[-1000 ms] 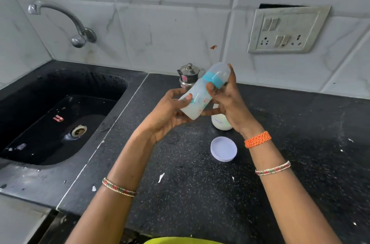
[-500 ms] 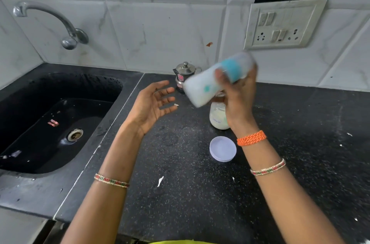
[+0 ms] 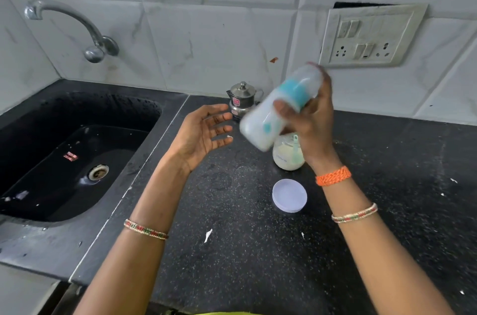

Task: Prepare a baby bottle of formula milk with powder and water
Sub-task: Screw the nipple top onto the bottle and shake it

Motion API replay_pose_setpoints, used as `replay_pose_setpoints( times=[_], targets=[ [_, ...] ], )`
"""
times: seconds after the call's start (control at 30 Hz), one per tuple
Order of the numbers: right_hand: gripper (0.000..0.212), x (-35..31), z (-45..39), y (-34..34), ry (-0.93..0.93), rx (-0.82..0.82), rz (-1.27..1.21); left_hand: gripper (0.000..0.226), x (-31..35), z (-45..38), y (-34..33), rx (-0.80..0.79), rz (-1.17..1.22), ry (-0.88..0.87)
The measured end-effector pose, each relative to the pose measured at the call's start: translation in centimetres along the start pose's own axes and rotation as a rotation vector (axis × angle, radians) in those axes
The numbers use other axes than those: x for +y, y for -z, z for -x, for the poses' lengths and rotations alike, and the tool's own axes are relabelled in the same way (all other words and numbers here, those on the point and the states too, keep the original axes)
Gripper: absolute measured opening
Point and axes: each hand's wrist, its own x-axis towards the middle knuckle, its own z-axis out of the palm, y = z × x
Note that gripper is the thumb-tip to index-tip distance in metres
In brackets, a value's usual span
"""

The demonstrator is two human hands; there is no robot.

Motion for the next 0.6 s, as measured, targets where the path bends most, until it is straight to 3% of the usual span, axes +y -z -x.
replay_pose_setpoints(
  times=[0.03,0.07,0.13,0.17,0.2,0.3,0.33,0.37,0.47,0.5,0.53,0.6],
  targets=[
    [0.079,0.1,0.1,0.5,0.029,-0.06,0.044,0.02,0.1,0.0,-0.1,0.003,-0.002,-0.002],
    [0.077,0.0,-0.2,0.7,0.038,-0.01,-0.031,0.02,0.1,0.1,-0.2,0.004,-0.002,-0.004],
    [0.071,-0.1,-0.8,0.7,0.034,0.363,-0.274,0.021,0.1,0.1,-0.2,0.0,0.014,-0.01],
    [0.069,-0.1,-0.8,0.7,0.053,0.48,-0.3,0.021,0.0,0.2,-0.3,-0.003,0.015,-0.01],
    [0.07,-0.5,-0.8,0.6,0.085,0.463,-0.218,0.02,0.0,0.2,-0.4,-0.007,0.009,-0.006],
    [0.072,0.1,-0.3,0.9,0.098,-0.185,0.287,0.019,-0.1,-0.1,-1.2,-0.02,-0.012,0.017],
    [0.071,0.0,0.0,0.9,0.061,-0.281,0.296,0.019,-0.1,-0.1,-1.5,-0.021,-0.013,0.02],
    [0.069,-0.1,-0.1,0.6,0.058,-0.225,0.206,0.019,0.0,-0.1,-1.7,-0.026,-0.012,0.019],
    [0.07,-0.1,-0.7,-0.3,0.067,0.358,-0.191,0.019,-0.1,0.1,-1.5,-0.031,0.008,0.01],
    [0.068,0.0,-0.7,-0.4,0.06,0.39,-0.204,0.019,-0.1,0.2,-1.3,-0.028,0.005,0.014],
    [0.065,0.2,-0.8,-0.3,0.04,0.271,-0.129,0.019,-0.1,0.4,-1.2,-0.024,-0.005,0.02],
    [0.066,0.2,-0.2,-0.1,-0.038,-0.224,0.121,0.019,0.0,0.4,-1.1,-0.015,-0.022,0.029]
  ],
)
